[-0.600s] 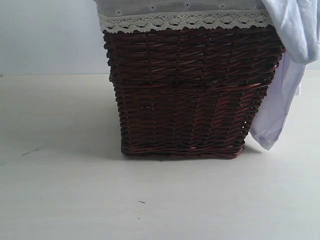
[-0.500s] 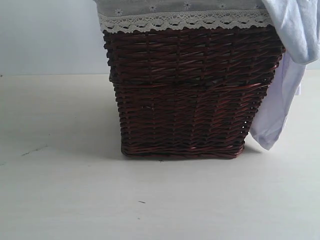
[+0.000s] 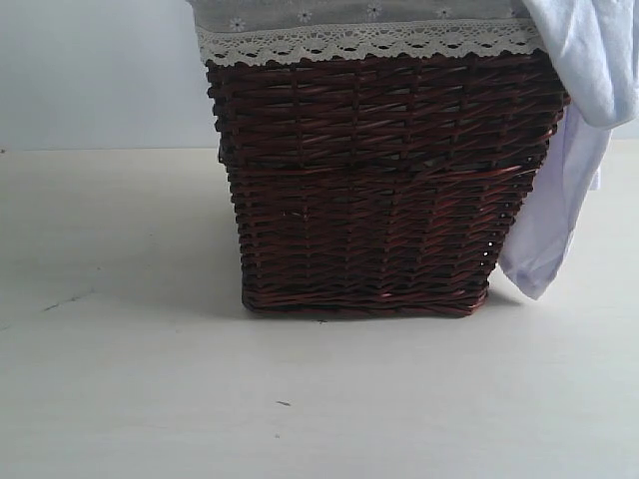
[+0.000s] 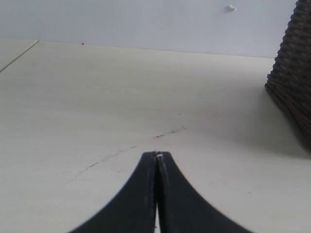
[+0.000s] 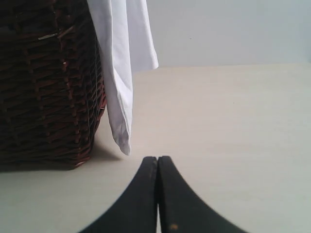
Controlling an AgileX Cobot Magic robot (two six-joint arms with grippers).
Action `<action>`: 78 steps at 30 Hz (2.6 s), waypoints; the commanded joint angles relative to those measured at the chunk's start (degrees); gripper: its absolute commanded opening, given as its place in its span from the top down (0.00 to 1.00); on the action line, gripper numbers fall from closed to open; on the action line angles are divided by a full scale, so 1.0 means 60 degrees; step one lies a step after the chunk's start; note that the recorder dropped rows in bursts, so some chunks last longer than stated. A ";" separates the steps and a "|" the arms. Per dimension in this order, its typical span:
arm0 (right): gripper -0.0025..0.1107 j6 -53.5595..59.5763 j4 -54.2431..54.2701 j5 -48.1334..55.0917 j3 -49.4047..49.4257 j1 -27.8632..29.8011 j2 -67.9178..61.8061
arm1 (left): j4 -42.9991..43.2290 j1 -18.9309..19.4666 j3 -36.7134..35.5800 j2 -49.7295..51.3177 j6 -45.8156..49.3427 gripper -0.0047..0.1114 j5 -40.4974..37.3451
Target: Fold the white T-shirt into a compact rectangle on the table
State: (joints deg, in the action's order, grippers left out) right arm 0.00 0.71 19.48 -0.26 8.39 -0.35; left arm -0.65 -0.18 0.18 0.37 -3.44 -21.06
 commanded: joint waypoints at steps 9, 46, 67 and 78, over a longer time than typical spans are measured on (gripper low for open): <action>0.98 0.0064 0.0002 -0.0053 0.0043 0.0063 0.0059 | -0.0102 0.0030 -0.0030 -0.0061 0.0005 0.96 0.0119; 0.98 0.0240 -0.0803 -0.1177 0.0043 0.0045 0.0059 | -0.0339 0.0030 -0.0030 -0.0061 -0.1616 0.96 0.3005; 0.98 -0.5517 -0.0649 -0.5654 0.0043 0.0045 0.0059 | -0.0346 0.0021 -0.0030 -0.0061 -0.5302 0.96 0.4401; 0.98 -0.6279 -0.0723 -0.3750 -0.0659 0.0045 -0.1474 | -0.1528 -0.2310 0.0958 0.1270 -0.4681 0.96 0.1010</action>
State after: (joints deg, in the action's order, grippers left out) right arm -38.14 -3.10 -3.20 -2.76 8.39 -6.06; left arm -7.34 -10.43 3.92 4.83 -35.24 -14.64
